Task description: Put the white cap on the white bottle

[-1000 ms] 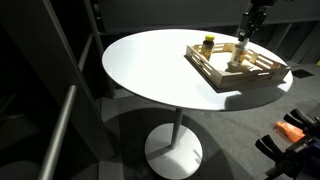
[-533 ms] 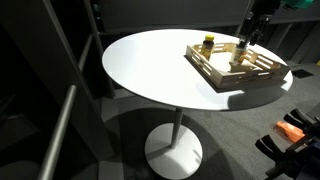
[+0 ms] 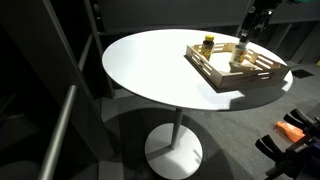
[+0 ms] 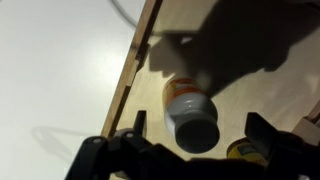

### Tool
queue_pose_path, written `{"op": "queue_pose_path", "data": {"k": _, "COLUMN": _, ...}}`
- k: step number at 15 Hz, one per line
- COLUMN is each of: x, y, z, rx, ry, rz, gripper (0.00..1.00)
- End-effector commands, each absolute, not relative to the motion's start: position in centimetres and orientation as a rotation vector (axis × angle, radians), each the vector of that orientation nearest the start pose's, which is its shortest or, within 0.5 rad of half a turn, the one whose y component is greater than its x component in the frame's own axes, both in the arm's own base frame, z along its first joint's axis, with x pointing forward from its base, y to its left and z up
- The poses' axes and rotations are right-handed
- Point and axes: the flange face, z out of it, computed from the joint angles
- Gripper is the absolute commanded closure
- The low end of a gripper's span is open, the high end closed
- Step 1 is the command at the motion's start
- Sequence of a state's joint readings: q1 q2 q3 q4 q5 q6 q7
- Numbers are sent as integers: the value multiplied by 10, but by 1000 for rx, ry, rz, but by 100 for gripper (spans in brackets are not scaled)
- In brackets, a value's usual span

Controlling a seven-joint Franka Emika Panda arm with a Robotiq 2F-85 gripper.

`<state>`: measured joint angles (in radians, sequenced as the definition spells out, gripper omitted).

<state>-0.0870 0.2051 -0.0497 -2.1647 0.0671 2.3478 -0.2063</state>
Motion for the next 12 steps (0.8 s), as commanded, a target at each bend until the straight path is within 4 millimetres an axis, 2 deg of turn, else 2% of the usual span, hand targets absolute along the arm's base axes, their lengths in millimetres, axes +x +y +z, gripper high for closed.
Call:
{"op": "queue_pose_path", "data": {"k": 1, "x": 550, "y": -73, "z": 322, "rx": -3122, "ry": -85, "rz": -26, "gripper": 0}}
{"op": "queue_pose_path", "data": {"k": 6, "x": 550, "y": -56, "z": 332, "rx": -3077, "ry": -159, "rz": -42, "gripper": 0}}
{"op": "queue_pose_path", "data": {"k": 12, "x": 550, "y": -41, "z": 329, "rx": -3058, "ry": -200, "rz": -15, "gripper": 0}}
